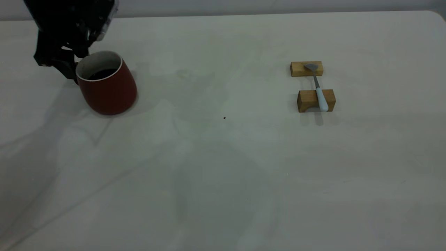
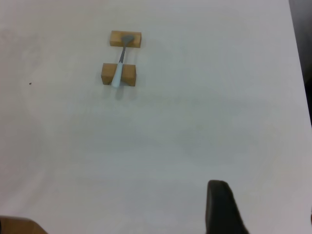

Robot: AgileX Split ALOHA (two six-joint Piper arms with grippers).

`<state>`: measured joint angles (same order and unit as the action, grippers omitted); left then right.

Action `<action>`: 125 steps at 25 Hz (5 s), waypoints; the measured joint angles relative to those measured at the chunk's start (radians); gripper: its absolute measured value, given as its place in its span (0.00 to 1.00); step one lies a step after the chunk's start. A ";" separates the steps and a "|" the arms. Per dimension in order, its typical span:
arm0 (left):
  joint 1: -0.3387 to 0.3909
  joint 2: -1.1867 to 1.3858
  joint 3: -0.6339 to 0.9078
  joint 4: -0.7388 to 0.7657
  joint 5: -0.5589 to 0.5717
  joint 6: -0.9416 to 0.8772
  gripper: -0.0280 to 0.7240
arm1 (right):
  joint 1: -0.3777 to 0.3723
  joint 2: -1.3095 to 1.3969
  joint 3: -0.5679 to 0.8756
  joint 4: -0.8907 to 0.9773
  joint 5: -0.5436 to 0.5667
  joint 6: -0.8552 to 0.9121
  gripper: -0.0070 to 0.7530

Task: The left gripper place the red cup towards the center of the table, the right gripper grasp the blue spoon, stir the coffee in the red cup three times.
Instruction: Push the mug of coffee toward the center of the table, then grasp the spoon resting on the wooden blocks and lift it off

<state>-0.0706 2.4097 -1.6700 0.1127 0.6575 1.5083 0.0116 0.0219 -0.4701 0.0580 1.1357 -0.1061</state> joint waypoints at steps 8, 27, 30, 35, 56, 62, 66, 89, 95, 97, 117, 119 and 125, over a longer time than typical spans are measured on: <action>0.000 0.003 -0.003 0.000 0.006 -0.001 0.46 | 0.000 0.000 0.000 0.000 0.000 0.000 0.63; -0.081 0.005 -0.004 0.020 -0.006 -0.081 0.31 | 0.000 0.000 0.000 0.000 0.000 0.000 0.63; -0.125 0.005 -0.004 0.015 -0.006 -0.090 0.31 | 0.000 0.000 0.000 0.000 0.000 0.000 0.63; -0.189 0.005 -0.004 0.013 -0.006 -0.126 0.31 | 0.000 0.000 0.000 0.000 0.000 0.000 0.63; -0.326 0.006 -0.004 -0.084 -0.023 -0.135 0.31 | 0.000 0.000 0.000 0.000 0.000 0.000 0.63; -0.327 0.006 -0.004 -0.086 -0.022 -0.135 0.31 | 0.000 0.000 0.000 0.000 0.000 0.000 0.63; -0.328 0.006 -0.004 -0.086 -0.021 -0.135 0.35 | 0.000 0.000 0.000 0.000 0.000 0.000 0.63; -0.329 -0.580 -0.004 -0.022 0.362 -0.777 0.77 | 0.000 -0.001 0.000 0.000 0.000 0.000 0.63; -0.329 -0.801 -0.004 -0.023 0.511 -1.005 0.63 | 0.000 -0.001 0.000 0.000 0.000 0.000 0.63; -0.329 -0.851 -0.004 -0.026 0.511 -1.047 0.60 | 0.000 -0.001 0.000 0.000 0.000 0.000 0.63; -0.324 -1.678 0.564 -0.075 0.511 -1.424 0.50 | 0.000 -0.001 0.001 0.000 0.000 0.000 0.63; -0.277 -1.795 0.658 -0.097 0.511 -1.431 0.50 | 0.000 -0.001 0.001 0.000 0.000 0.000 0.63; -0.056 -2.071 0.930 -0.113 0.511 -1.437 0.50 | 0.000 -0.001 0.001 0.000 0.000 0.000 0.63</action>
<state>-0.1268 0.3386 -0.7404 0.0000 1.1681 0.0716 0.0116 0.0208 -0.4694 0.0580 1.1357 -0.1061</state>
